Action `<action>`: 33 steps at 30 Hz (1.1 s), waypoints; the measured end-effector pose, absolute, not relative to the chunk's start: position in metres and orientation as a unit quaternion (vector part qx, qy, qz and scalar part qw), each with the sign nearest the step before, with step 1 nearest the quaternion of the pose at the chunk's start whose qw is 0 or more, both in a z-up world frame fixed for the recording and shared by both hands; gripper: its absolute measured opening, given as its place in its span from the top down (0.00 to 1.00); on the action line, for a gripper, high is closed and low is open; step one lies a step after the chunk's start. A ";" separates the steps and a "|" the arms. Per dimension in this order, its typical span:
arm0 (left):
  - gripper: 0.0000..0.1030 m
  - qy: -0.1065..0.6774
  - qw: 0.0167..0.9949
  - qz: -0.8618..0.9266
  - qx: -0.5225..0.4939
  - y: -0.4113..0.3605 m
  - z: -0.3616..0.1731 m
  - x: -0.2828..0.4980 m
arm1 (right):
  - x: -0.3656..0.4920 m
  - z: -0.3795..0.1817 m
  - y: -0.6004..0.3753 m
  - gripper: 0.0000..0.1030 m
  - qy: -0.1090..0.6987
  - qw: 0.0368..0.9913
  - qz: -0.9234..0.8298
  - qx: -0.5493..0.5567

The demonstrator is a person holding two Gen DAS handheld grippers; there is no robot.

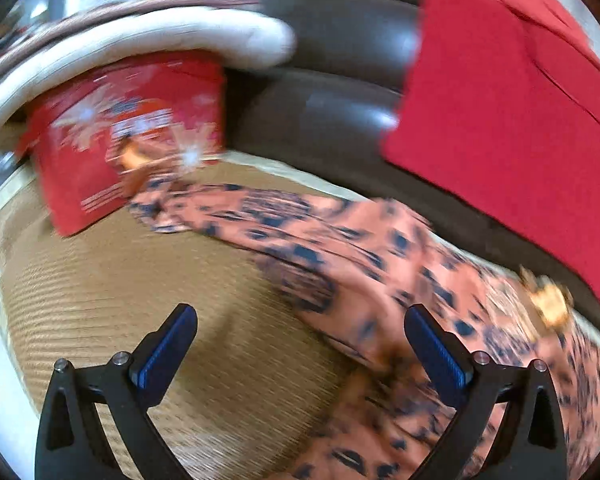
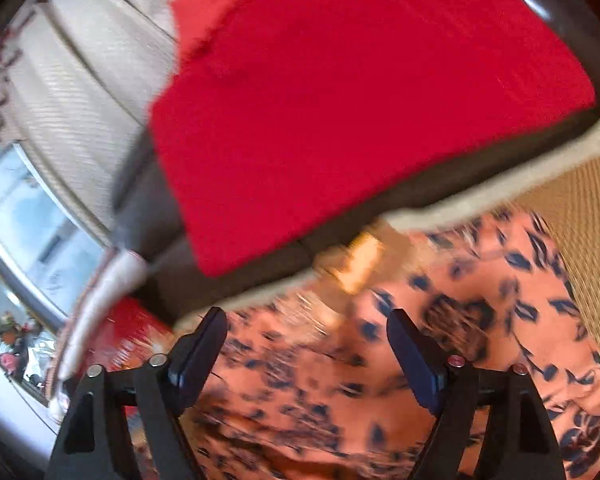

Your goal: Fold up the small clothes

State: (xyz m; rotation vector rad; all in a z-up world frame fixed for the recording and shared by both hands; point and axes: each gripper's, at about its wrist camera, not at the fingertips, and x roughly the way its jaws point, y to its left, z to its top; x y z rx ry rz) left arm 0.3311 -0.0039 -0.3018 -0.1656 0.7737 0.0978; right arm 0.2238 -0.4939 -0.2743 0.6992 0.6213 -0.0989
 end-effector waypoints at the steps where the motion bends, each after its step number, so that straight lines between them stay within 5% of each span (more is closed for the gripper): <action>1: 0.00 0.377 0.919 0.062 -0.096 0.008 -0.303 0.334 | 0.233 -0.282 -0.495 0.27 0.329 0.884 -0.057 0.328; 5: 0.00 0.393 0.894 0.095 -0.194 0.061 -0.313 0.347 | 0.257 -0.338 -0.487 0.44 0.445 0.842 -0.076 0.295; 16: 0.00 0.372 0.838 0.144 -0.371 0.157 -0.340 0.372 | 0.228 -0.306 -0.489 0.45 0.383 0.884 -0.070 0.259; 33: 0.00 0.365 0.829 0.232 -0.355 0.175 -0.362 0.425 | 0.241 -0.310 -0.475 0.45 0.365 0.902 -0.043 0.226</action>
